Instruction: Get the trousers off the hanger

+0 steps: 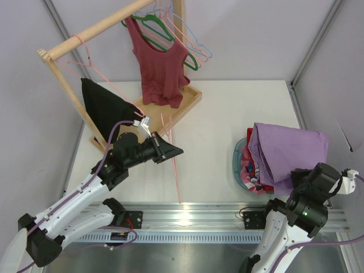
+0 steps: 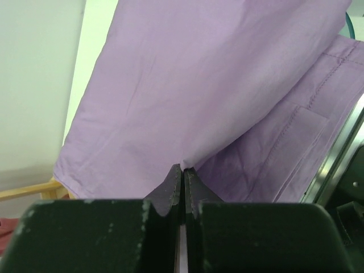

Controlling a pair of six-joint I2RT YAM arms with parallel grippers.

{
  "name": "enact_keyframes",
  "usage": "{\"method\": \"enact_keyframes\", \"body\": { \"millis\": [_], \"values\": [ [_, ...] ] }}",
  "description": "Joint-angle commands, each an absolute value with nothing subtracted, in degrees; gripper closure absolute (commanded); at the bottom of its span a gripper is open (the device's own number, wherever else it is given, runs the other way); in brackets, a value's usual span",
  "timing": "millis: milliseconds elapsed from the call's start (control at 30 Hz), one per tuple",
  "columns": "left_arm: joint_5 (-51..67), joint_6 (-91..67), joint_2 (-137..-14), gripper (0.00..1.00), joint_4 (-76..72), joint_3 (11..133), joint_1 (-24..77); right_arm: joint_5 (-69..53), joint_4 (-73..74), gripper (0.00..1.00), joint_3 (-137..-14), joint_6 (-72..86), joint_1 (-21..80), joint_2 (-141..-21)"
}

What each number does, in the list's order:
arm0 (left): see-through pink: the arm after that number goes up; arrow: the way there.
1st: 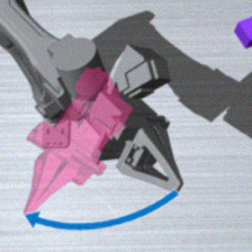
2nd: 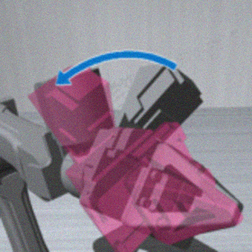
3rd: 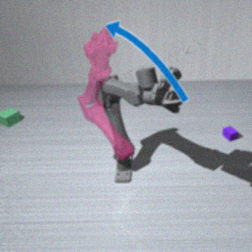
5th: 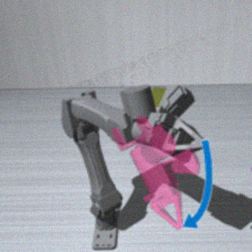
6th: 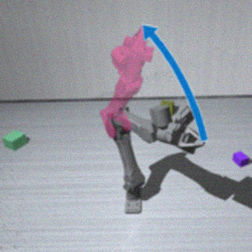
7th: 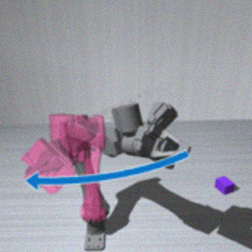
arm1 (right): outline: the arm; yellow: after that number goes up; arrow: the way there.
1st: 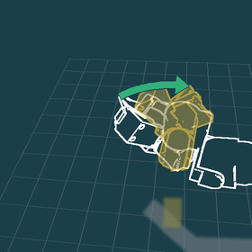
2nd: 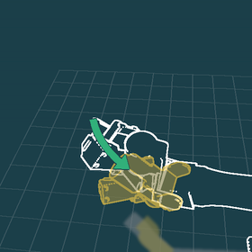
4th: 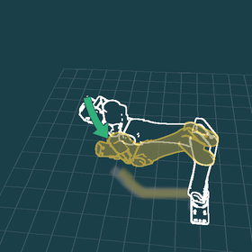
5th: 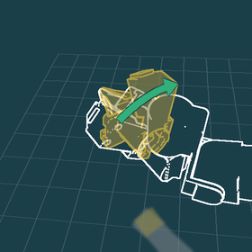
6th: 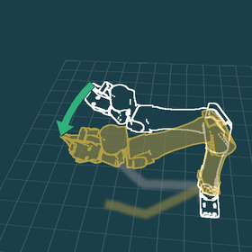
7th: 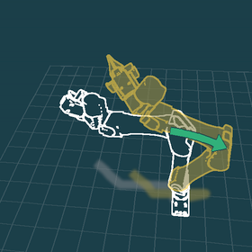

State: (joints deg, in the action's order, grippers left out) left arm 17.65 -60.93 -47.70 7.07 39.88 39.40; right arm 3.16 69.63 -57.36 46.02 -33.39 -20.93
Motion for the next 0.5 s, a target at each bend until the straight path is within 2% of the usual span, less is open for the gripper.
{"method": "enact_keyframes", "body": {
  "millis": [0,300,333,367,400,467],
  "values": [
    [18.19,-60.29,-47.99,1.0,5.54,41.84,39.73,0.79,70.57,1.0,-58.36,43.16,-33.92,-20.83],
    [18.11,-60.21,-48.78,1.0,4.92,41.92,39.55,-5.18,71.37,1.0,-59.51,36.48,-34.98,-22.76],
    [18.19,-60.21,-48.95,1.0,4.92,42.01,39.55,-5.53,71.8,0.84,-59.41,35.69,-34.98,-22.85],
    [18.11,-60.03,-49.13,1.0,5.01,42.01,39.38,-5.89,72.5,0.73,-59.5,34.99,-34.98,-22.94],
    [18.11,-59.94,-49.13,1.0,5.1,42.1,39.38,-5.54,72.94,0.47,-60.72,34.11,-34.63,-23.72],
    [18.1,-59.59,-49.39,1.0,5.45,42.19,39.2,-4.57,74.0,0.25,-63.18,31.22,-33.84,-25.39]
  ]
}}
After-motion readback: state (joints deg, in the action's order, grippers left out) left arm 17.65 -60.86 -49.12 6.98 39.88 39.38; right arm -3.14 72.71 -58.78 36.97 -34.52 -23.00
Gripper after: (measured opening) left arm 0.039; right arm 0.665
